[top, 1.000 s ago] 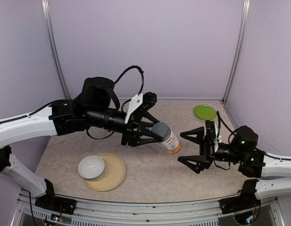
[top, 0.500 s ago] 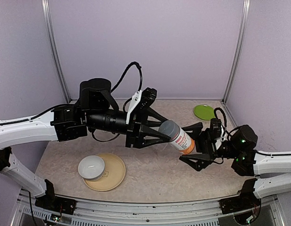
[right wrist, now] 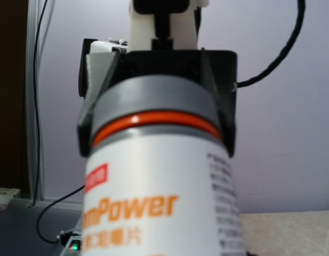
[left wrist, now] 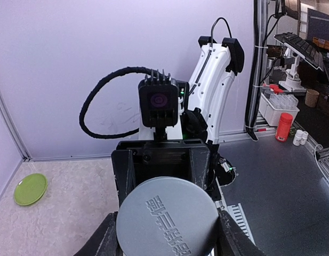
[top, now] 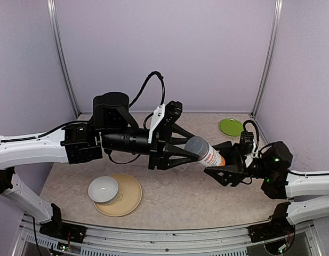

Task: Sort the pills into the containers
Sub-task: Pass from the left arm to the right

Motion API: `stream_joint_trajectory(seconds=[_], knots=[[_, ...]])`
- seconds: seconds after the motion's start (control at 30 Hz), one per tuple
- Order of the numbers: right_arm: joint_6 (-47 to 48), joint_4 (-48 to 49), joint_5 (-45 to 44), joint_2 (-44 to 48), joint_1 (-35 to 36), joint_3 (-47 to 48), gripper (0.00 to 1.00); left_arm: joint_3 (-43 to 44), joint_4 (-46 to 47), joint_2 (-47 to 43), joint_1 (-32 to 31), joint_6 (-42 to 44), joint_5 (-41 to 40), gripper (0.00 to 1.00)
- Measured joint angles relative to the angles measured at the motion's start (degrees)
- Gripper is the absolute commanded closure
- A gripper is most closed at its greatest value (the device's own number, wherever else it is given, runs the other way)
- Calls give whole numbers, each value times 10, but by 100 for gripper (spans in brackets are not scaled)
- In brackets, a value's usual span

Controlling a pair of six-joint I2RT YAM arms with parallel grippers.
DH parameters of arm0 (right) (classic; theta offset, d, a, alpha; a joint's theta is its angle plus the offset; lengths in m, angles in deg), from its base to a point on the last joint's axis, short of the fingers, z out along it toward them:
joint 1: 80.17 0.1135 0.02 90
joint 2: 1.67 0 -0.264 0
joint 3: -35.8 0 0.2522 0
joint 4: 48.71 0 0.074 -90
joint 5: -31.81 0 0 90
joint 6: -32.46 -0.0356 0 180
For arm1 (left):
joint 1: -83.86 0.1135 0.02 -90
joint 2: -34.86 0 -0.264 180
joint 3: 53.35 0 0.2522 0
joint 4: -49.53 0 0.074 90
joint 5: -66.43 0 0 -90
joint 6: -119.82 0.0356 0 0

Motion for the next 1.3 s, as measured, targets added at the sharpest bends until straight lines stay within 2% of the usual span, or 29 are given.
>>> stream_joint_trajectory(seconds=[0.1,0.23,0.37,0.57,0.67,0.77,0.87,0.9,1.13,1.3], knots=[[2,2,5,0,0,1,65,0,4,0,-2,-5,1,96],[3,0,4,0,0,1,76,0,6,1,-2,-12,-3,95],[30,-21,-23,11,-3,1,81,5,5,8,-2,-52,-36,88],[111,-70,-131,39,-7,1,83,58,-27,42,-6,-216,-138,78],[142,-89,-171,42,-7,2,83,68,-33,54,-6,-284,-168,63],[161,-111,-189,42,-7,7,84,67,-35,56,-5,-321,-185,34],[160,-133,-197,47,-7,14,84,49,-21,47,-5,-320,-203,6],[155,-142,-198,48,-7,14,84,37,-17,41,-4,-315,-207,2],[104,-170,-184,43,-6,14,86,-5,34,17,27,-312,-197,1],[73,-170,-166,-2,0,26,87,-5,70,22,34,-306,-165,1]])
